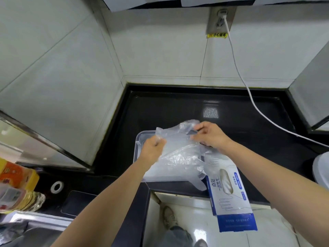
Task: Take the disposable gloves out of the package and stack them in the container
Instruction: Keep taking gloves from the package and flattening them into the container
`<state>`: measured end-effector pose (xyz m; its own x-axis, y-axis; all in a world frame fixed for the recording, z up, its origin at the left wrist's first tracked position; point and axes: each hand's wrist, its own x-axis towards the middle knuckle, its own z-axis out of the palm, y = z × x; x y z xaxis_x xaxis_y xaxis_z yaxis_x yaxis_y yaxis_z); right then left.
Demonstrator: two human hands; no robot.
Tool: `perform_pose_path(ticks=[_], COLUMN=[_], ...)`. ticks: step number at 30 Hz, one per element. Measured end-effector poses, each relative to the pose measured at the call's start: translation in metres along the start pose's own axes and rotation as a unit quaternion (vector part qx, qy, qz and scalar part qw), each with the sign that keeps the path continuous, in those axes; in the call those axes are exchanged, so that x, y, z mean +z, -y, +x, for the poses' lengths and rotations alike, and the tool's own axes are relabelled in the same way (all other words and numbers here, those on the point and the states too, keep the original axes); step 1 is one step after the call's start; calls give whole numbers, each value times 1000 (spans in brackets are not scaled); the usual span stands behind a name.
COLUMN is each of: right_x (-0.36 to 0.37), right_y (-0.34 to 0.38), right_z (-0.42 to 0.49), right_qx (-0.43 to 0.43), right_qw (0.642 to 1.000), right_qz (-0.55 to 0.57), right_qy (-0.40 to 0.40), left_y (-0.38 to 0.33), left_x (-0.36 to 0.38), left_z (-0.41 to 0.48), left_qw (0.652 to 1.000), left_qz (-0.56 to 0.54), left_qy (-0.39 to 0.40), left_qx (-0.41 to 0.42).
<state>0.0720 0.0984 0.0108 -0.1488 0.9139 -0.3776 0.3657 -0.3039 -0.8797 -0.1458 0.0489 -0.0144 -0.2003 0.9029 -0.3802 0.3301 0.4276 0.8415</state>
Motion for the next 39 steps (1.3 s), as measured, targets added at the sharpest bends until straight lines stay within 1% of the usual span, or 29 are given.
perform_pose_path(ticks=[1, 2, 3, 4, 5, 6, 7, 8, 9, 10, 12, 13, 14, 15, 17, 18, 19, 20, 21, 22, 24, 25, 26, 28, 31, 35, 39], right_x=[5, 10, 18, 26, 37, 50, 61, 71, 80, 88, 98, 100, 103, 107, 112, 113, 113, 113, 112, 112, 109, 107, 104, 99, 98, 109, 106], right_y=[1, 3, 6, 11, 14, 14, 11, 4, -4, -13, -30, -35, -38, -41, -44, -46, -46, -48, -49, -51, -52, -52, -51, -51, -54, -62, -55], right_z=[4, 5, 4, 0, -3, -5, -7, -6, -2, 4, 9, 10, 10, 12, 13, 15, 16, 17, 19, 20, 22, 22, 22, 24, 24, 22, 21], right_qx=[-49, -116, -192, -260, -306, -326, -314, -274, -214, -146, -37, -6, 12, 23, 35, 38, 42, 45, 50, 54, 64, 69, 71, 71, 93, 114, 120], right_qw=[996, 981, 958, 939, 928, 927, 932, 940, 943, 935, 902, 892, 888, 887, 887, 887, 886, 886, 886, 888, 892, 892, 892, 881, 866, 874, 865], right_qz=[-37, -89, -125, -136, -141, -150, -171, -204, -249, -306, -401, -416, -421, -421, -420, -421, -422, -421, -417, -411, -396, -390, -390, -411, -438, -418, -430], right_qy=[-63, -127, -172, -182, -156, -108, -55, 1, 55, 99, 158, 174, 183, 189, 187, 186, 189, 192, 196, 200, 210, 216, 219, 223, 224, 219, 229], left_y=[4, 7, 12, 17, 23, 26, 29, 31, 35, 38, 40, 40, 40, 41, 36, 30, 26, 23, 22, 23, 33, 41, 48, 58, 67, 72, 71], left_x=[1, 3, 4, 6, 6, 6, 7, 8, 7, 6, 6, 7, 9, 10, 14, 16, 19, 22, 26, 30, 33, 31, 28, 23, 21, 26, 22], left_z=[3, 4, 6, 6, 7, 8, 6, 5, 6, 7, 7, 7, 6, 5, 3, 2, 2, 4, 7, 12, 22, 26, 29, 31, 31, 29, 32], left_qw=[1000, 999, 996, 989, 979, 970, 961, 951, 937, 929, 931, 934, 931, 920, 872, 857, 847, 849, 860, 874, 892, 896, 899, 897, 884, 865, 858], left_qz=[6, 28, 72, 131, 187, 227, 264, 300, 341, 364, 361, 353, 362, 386, 449, 448, 447, 445, 446, 450, 445, 433, 424, 428, 448, 478, 480], left_qy=[-17, -32, -46, -59, -68, -67, -64, -63, -63, -64, -51, -44, -51, -74, -147, -163, -160, -128, -79, -19, 77, 96, 98, 99, 118, 131, 158], left_qx=[-7, -4, 7, 27, 46, 53, 52, 50, 43, 32, -13, -28, -21, 9, 133, 195, 239, 254, 235, 183, 34, -19, -42, -48, -66, -73, -90])
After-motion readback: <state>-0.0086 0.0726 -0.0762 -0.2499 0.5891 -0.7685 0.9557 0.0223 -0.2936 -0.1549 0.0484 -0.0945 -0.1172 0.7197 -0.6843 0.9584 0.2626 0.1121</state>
